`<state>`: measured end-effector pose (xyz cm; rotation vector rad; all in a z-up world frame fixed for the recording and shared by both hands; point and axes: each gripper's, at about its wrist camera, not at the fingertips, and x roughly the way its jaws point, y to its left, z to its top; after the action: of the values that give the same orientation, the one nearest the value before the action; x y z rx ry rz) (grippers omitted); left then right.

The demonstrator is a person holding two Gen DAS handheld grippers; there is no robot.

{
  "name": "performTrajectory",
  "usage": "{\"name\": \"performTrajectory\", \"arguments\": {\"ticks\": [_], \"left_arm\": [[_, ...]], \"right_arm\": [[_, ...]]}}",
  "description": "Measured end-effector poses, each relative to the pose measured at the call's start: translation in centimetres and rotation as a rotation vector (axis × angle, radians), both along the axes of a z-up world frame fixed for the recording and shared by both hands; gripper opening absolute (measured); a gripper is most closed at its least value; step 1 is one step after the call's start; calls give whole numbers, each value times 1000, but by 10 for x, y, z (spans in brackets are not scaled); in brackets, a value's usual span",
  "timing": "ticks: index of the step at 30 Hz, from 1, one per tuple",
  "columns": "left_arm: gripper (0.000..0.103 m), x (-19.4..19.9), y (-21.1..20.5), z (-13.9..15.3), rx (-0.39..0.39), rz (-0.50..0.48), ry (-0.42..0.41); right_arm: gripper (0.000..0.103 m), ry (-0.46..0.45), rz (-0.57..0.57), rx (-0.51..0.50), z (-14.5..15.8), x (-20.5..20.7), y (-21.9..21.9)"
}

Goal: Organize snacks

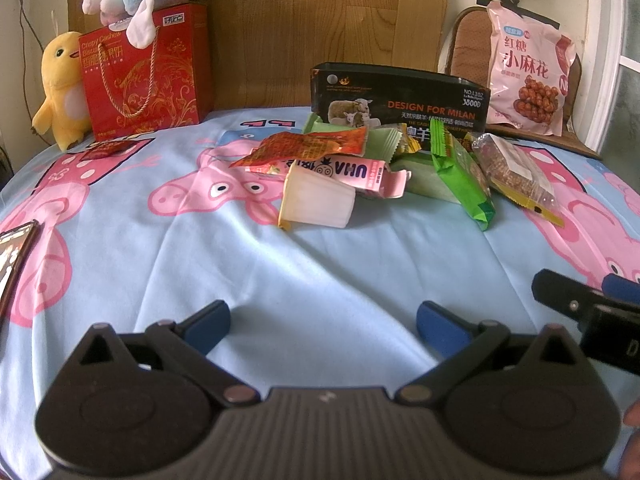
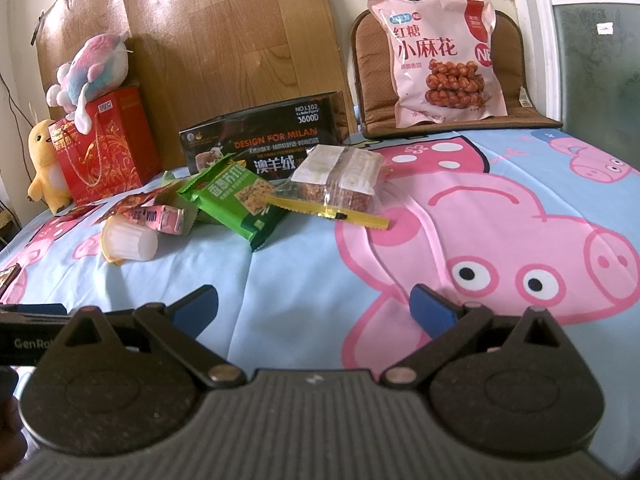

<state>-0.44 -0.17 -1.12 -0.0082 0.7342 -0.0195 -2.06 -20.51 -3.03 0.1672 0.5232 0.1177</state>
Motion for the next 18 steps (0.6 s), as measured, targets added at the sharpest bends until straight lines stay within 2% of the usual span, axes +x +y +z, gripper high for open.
{"name": "performTrajectory", "arguments": {"ticks": [18], "left_arm": [[103,-1,-1,-1,1,0,-2]], "right_arm": [[100,-8,3,-3,1,0,1]]}}
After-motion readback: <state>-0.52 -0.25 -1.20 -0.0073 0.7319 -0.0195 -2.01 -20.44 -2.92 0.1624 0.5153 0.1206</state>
